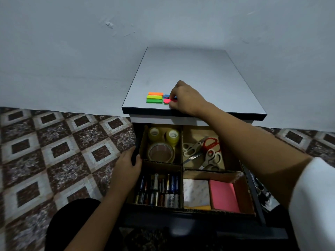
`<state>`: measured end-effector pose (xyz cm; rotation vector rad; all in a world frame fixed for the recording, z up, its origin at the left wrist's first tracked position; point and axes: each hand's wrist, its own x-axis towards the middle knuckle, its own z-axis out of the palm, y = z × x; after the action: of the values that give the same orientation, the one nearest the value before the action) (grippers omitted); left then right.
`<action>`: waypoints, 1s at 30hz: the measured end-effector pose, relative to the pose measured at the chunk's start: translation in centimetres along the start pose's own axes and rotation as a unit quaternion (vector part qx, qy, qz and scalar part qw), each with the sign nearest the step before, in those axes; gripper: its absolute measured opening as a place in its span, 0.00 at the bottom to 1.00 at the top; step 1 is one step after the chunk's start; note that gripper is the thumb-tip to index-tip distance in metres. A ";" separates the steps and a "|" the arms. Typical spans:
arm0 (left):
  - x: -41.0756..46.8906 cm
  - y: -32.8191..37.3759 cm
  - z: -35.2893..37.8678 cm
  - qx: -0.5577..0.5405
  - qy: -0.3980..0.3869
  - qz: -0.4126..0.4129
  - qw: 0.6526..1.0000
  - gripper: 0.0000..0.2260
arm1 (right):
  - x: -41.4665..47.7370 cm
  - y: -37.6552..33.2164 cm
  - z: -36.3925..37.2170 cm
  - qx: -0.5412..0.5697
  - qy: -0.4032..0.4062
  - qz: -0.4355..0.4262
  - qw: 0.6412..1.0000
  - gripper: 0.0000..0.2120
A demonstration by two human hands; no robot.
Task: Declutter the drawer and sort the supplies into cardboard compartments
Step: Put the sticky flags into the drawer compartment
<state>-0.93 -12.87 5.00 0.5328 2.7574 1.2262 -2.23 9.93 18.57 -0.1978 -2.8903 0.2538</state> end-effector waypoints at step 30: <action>-0.1 -0.1 0.0 0.026 0.003 0.009 1.000 0.19 | -20.4 -0.2 6.1 0.194 -0.085 0.176 0.961 0.07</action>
<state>-0.89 -12.91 4.94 0.5596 2.8015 1.1654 15.89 5.62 8.32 -0.6438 -2.8744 0.9302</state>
